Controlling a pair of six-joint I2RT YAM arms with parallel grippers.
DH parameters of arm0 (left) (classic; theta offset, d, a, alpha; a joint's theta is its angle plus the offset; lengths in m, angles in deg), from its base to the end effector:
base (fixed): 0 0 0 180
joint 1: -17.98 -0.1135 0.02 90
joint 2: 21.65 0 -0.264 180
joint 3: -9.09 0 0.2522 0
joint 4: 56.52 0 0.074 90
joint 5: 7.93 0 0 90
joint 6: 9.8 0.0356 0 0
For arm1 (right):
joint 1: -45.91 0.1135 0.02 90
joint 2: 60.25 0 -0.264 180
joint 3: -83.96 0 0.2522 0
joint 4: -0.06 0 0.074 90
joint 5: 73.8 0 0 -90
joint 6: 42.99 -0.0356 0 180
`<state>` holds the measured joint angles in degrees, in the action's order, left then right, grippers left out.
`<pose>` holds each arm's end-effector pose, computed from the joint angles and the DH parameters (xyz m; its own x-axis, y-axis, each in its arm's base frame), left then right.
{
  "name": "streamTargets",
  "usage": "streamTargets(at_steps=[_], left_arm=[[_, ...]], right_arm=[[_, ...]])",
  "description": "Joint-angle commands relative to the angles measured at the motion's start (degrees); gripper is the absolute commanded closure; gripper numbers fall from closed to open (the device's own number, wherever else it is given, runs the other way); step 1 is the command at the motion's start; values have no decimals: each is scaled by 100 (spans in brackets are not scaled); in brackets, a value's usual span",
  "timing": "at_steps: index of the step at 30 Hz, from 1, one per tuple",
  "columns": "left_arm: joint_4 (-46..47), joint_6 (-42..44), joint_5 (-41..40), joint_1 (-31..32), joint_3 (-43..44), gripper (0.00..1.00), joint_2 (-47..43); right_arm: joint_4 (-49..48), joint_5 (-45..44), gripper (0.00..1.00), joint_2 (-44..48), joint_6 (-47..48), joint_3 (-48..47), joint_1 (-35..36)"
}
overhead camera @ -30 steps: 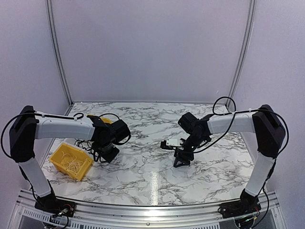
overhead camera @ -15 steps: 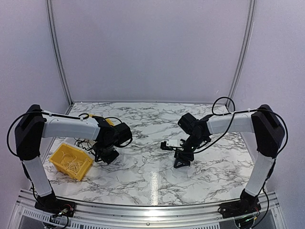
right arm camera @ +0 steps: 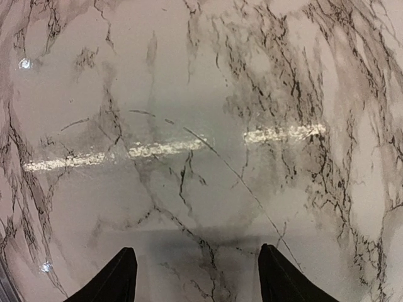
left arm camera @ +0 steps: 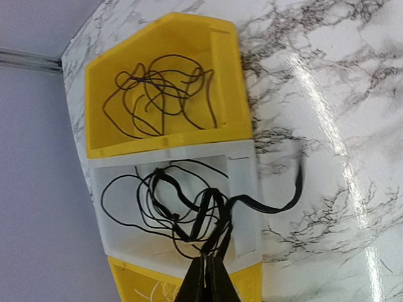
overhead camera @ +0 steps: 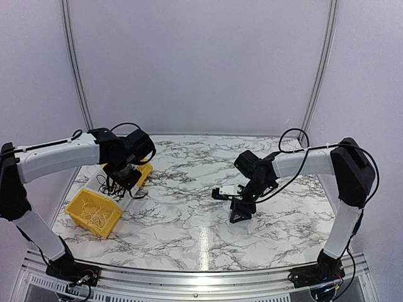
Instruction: Untangle the cables
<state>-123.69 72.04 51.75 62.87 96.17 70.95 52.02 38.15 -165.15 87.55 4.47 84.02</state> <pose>0.2353 -0.2090 0.2530 -0.7409 0.5651 -0.3629 0.4017 0.8059 0.4349 0.2586 0.2197 0.1560 -0.1696 -0.8992 -0.4032 -0.9829 0.1248 0.1351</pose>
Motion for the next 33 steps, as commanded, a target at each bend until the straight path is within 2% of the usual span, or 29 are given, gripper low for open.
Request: streamTargets(at_steps=[1,8,18,22,26,28,30,33], left_arm=[[-482,137,-509,-404,304,95,-540],[-539,297,-595,-864,416,95,-784],[-76,282,-562,-1320,-217,94,-111],[348,312,-348,-1402,-307,86,60],[642,388,-159,-1438,-288,81,219],[699,375,-102,-1444,-243,74,284],[692,305,-221,-1439,-172,62,290],[683,246,-325,-1439,-82,54,79]], right_arm=[[79,-21,34,-57,30,-106,71],[99,-26,34,-74,40,-101,71],[118,-26,34,-30,27,-106,78],[114,-32,34,11,25,-106,82],[105,-31,34,46,26,-100,75],[100,-32,34,63,21,-102,75],[113,-46,34,91,16,-111,77],[60,-113,34,305,-45,-132,60]])
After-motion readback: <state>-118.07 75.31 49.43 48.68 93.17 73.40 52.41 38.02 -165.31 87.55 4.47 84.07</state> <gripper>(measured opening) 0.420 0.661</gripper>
